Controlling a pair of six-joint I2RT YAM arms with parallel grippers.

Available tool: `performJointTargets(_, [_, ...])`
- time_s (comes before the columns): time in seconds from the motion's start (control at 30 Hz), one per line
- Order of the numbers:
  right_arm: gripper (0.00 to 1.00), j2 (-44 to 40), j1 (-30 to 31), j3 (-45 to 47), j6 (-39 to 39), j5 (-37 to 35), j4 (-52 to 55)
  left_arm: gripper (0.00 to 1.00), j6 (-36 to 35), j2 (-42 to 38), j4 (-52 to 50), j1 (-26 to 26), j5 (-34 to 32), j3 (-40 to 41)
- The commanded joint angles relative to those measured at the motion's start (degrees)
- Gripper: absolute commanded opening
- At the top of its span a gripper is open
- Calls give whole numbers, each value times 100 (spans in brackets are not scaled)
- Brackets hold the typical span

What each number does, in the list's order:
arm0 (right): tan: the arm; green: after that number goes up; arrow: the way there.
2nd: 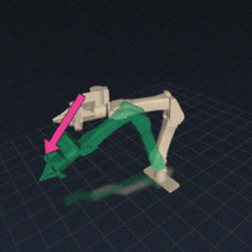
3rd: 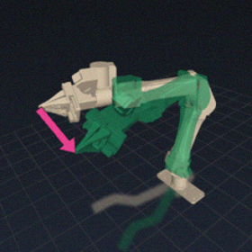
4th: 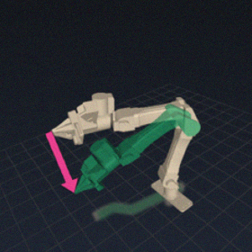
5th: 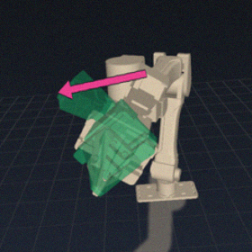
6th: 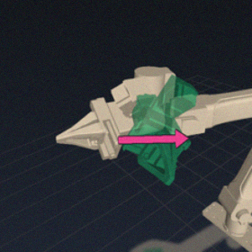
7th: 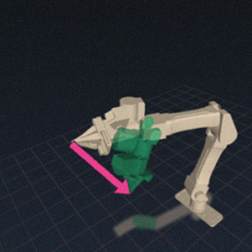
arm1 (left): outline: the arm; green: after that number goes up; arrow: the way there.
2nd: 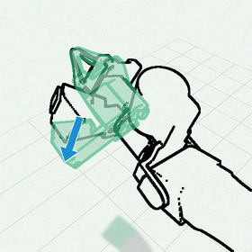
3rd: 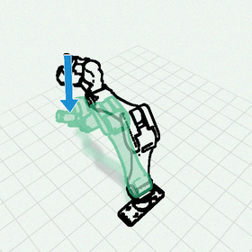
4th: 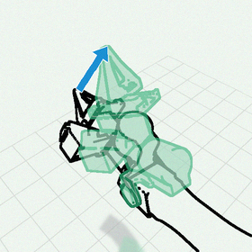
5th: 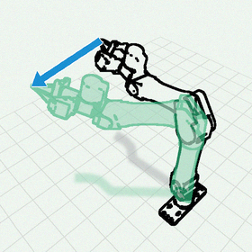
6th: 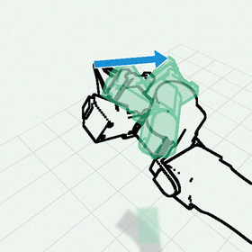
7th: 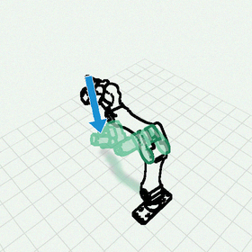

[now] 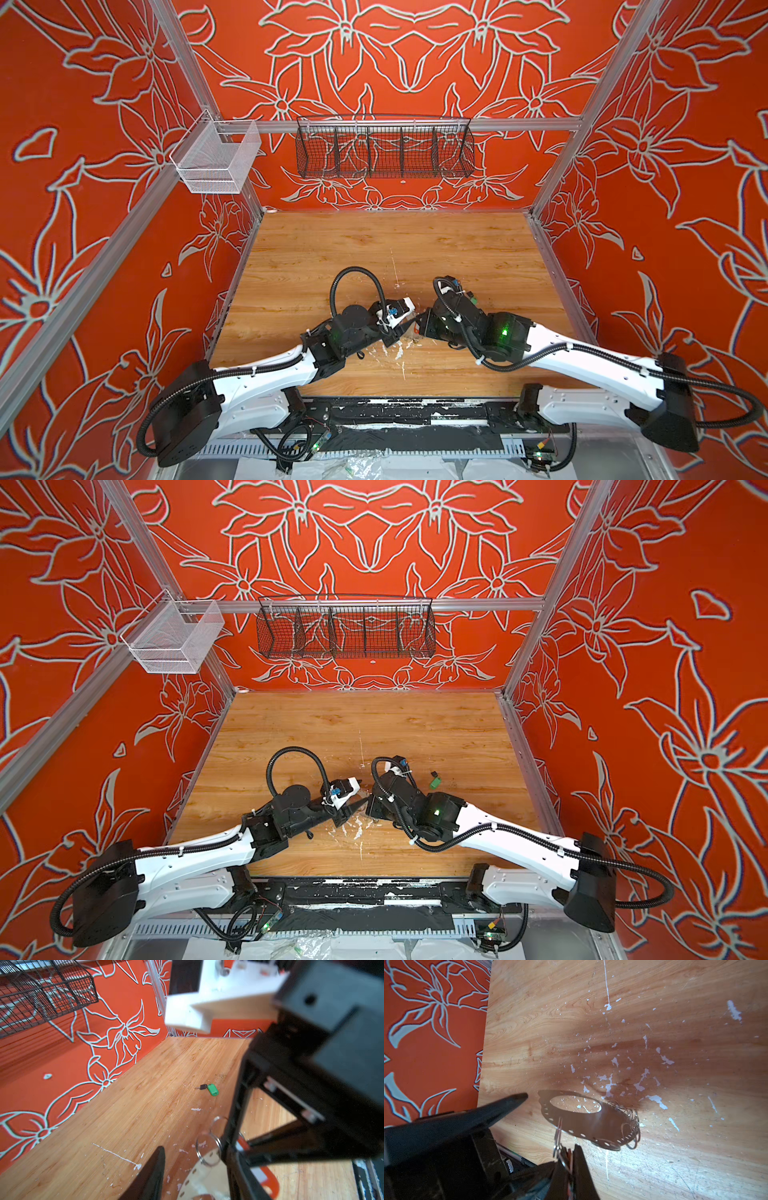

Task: Attach keys to a key ring
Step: Insert the key into the keyring.

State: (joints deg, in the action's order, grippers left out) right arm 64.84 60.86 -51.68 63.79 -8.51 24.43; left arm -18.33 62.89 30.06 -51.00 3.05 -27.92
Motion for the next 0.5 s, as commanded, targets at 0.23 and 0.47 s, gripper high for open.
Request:
performJointTargets(0.23, [0,109,57,-105,-208,315,-315,38,-249,135,-144,-25,21,-327])
performJointTargets(0.47, [0,22,57,-45,-170,149,-283,40,-298,-62,-381,-19,-37,-199])
